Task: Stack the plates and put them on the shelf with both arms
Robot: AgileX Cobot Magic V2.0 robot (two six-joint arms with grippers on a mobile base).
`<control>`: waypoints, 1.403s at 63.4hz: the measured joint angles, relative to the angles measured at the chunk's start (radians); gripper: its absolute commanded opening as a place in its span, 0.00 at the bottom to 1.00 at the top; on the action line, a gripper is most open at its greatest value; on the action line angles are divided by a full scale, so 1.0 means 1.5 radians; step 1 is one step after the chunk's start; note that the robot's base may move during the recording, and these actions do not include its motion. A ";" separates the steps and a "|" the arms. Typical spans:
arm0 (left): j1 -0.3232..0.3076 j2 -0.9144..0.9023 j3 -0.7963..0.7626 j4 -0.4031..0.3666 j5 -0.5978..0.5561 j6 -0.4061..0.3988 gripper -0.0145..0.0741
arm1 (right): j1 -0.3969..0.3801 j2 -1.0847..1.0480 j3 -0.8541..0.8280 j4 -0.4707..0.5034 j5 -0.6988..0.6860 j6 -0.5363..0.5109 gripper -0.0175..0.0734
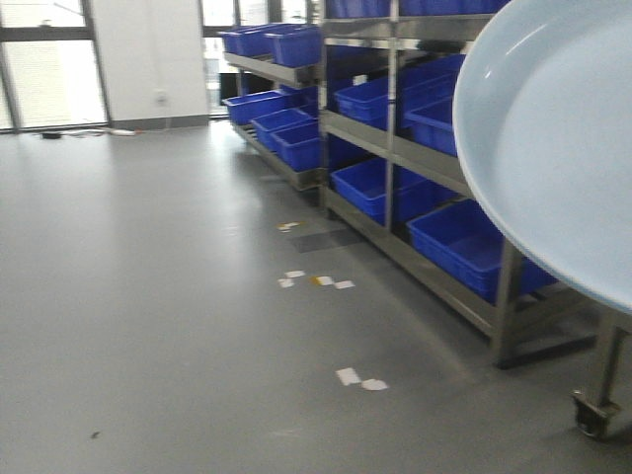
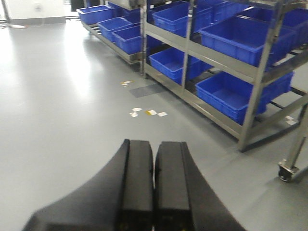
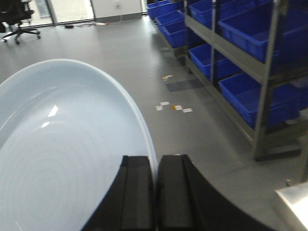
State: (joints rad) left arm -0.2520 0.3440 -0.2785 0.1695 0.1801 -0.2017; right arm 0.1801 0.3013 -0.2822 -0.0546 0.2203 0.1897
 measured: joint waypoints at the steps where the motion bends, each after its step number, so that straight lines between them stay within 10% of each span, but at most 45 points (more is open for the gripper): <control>1: 0.000 0.000 0.000 0.000 0.000 0.000 0.26 | 0.000 0.000 0.000 0.000 0.000 0.000 0.25; 89: 0.000 -0.001 0.000 0.000 0.000 0.000 0.26 | 0.000 0.000 0.000 0.000 0.002 0.000 0.25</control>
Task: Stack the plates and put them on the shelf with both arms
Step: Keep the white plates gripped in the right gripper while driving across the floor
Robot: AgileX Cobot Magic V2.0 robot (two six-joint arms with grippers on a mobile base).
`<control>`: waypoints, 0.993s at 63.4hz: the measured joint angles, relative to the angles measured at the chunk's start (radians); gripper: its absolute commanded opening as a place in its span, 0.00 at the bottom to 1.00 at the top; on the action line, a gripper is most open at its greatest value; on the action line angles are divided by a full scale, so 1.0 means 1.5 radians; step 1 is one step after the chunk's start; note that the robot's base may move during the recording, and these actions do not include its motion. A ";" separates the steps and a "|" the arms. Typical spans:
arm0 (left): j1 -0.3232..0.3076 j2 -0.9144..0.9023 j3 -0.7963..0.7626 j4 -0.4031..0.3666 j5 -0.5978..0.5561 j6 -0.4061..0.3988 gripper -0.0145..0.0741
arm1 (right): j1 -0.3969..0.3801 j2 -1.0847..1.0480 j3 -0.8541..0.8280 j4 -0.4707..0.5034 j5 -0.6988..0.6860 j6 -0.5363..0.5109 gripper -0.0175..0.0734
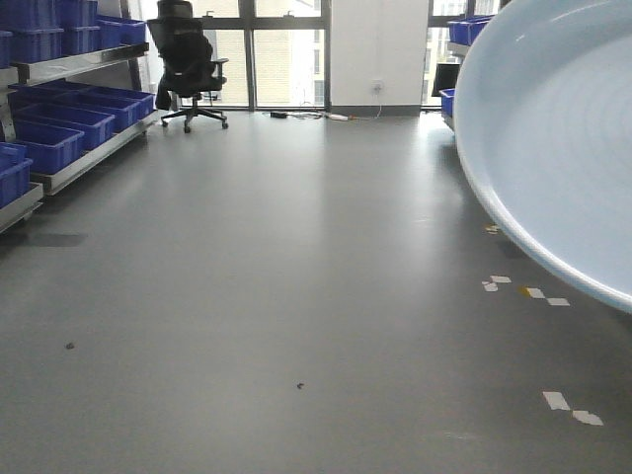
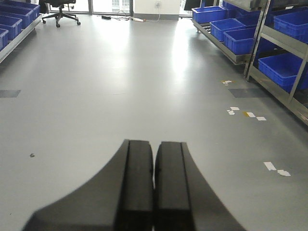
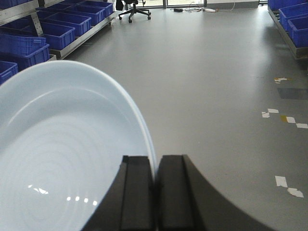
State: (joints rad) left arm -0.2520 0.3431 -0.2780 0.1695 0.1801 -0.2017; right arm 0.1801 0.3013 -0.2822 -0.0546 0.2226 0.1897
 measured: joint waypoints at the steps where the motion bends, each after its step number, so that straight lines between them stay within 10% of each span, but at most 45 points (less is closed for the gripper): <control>1: 0.000 0.000 0.001 0.000 0.000 0.000 0.26 | 0.000 0.000 0.000 0.000 0.001 0.000 0.25; 63: 0.000 0.000 0.001 0.000 0.000 0.000 0.26 | 0.000 0.000 0.000 0.000 0.001 0.000 0.25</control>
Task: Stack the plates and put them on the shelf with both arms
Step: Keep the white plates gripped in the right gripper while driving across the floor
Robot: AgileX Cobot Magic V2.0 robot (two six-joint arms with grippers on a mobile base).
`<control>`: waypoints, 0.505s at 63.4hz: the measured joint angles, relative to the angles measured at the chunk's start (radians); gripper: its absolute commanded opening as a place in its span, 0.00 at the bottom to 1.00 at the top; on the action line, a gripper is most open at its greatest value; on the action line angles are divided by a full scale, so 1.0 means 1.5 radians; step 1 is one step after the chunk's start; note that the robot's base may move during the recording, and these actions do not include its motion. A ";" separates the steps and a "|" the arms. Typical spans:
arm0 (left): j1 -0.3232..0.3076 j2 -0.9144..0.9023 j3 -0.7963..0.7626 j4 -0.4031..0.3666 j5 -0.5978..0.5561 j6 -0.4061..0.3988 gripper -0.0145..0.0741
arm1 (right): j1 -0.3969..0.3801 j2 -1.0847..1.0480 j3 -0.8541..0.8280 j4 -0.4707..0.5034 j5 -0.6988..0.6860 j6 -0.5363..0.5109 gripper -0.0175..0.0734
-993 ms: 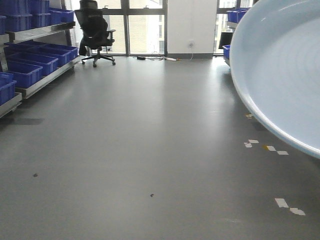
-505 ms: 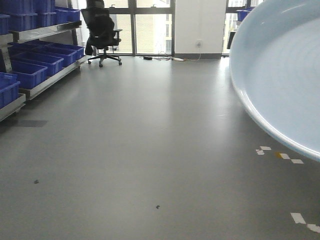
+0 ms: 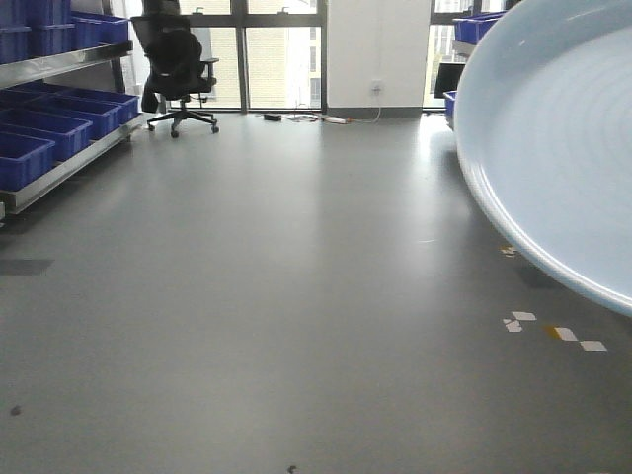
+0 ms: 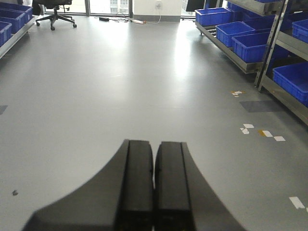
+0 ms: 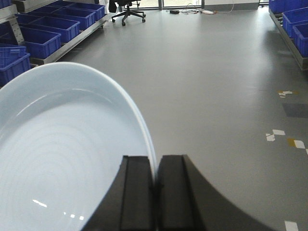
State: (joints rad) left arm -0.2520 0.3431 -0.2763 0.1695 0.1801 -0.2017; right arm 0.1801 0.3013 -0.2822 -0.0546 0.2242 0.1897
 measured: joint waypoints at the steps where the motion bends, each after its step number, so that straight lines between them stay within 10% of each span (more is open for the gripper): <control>1: 0.000 0.000 0.000 0.000 0.000 0.000 0.26 | 0.000 0.000 0.000 0.000 0.000 0.000 0.25; 32: 0.000 0.000 0.000 0.000 0.000 0.000 0.26 | 0.000 0.000 0.000 0.000 0.000 0.000 0.25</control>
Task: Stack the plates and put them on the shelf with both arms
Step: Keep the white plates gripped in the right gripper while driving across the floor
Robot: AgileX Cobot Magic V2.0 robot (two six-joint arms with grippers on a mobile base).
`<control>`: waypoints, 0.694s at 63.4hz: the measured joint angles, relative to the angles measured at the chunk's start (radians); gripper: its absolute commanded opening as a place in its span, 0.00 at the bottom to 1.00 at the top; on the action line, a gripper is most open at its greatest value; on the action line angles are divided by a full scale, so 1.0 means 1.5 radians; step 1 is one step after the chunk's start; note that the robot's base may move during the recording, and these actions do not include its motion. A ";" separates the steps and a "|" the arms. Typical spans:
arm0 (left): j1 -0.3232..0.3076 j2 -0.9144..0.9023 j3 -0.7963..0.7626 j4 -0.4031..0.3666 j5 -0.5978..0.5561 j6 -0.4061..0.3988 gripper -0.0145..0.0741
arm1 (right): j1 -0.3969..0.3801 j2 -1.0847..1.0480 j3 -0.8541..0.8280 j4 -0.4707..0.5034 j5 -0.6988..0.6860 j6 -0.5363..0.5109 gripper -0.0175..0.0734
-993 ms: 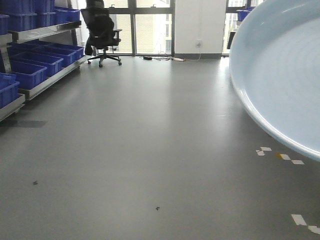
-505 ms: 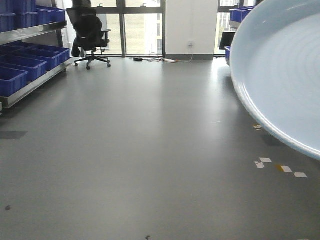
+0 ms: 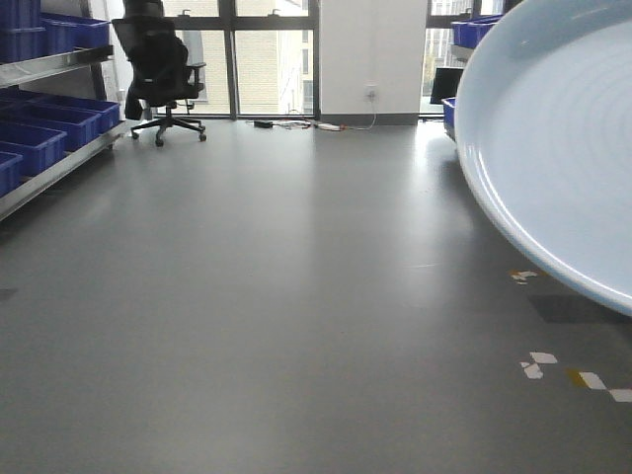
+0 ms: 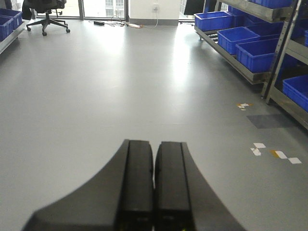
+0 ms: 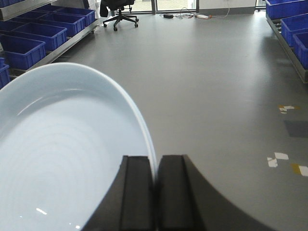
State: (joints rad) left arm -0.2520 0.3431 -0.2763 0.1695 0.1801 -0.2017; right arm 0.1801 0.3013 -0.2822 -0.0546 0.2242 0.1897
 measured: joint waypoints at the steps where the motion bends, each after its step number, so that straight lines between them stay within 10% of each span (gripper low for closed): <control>1: 0.000 0.000 0.000 0.000 0.000 0.000 0.26 | 0.000 0.000 0.000 0.000 0.000 0.000 0.25; 44: 0.000 0.000 0.000 0.000 0.000 0.000 0.26 | 0.000 0.000 0.000 0.000 0.000 0.000 0.25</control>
State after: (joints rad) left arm -0.2520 0.3431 -0.2763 0.1695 0.1801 -0.2017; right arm 0.1801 0.3013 -0.2822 -0.0546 0.2242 0.1897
